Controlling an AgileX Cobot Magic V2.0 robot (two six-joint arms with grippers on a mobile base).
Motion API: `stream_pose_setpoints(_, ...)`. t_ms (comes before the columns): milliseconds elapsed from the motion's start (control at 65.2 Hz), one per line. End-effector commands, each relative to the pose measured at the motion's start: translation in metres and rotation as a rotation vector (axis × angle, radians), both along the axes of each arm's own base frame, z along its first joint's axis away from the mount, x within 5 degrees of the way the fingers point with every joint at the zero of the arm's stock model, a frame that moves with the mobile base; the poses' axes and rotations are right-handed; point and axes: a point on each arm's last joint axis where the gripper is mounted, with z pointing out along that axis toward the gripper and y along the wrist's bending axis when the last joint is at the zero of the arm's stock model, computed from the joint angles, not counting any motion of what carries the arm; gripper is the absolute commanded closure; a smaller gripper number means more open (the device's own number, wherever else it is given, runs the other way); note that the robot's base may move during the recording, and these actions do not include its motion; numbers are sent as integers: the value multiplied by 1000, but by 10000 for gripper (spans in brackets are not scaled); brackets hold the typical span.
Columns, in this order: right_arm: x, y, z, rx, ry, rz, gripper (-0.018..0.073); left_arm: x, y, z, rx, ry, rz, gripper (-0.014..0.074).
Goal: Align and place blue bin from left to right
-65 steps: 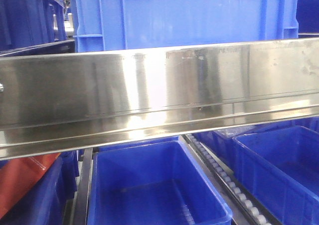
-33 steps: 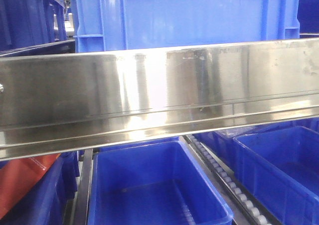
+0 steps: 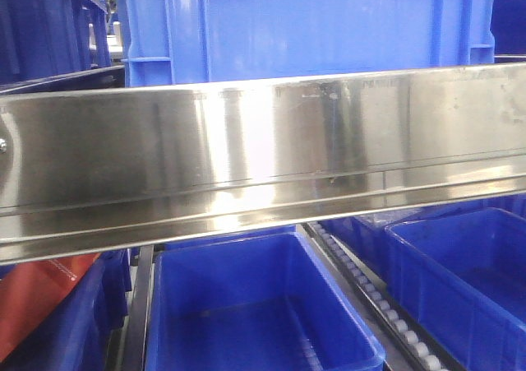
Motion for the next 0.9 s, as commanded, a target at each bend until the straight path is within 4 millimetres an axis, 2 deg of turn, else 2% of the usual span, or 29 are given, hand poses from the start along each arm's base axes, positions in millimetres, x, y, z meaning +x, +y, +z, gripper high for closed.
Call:
stream_pose_setpoints(0,-2,-1,2,-11,-34,-3,721,-1,0,1,-3,-17,-7,706)
stream_pose_setpoints(890,-2,-1,2,-11,-34,-3,721,-1,0,1,-3,-17,-7,706)
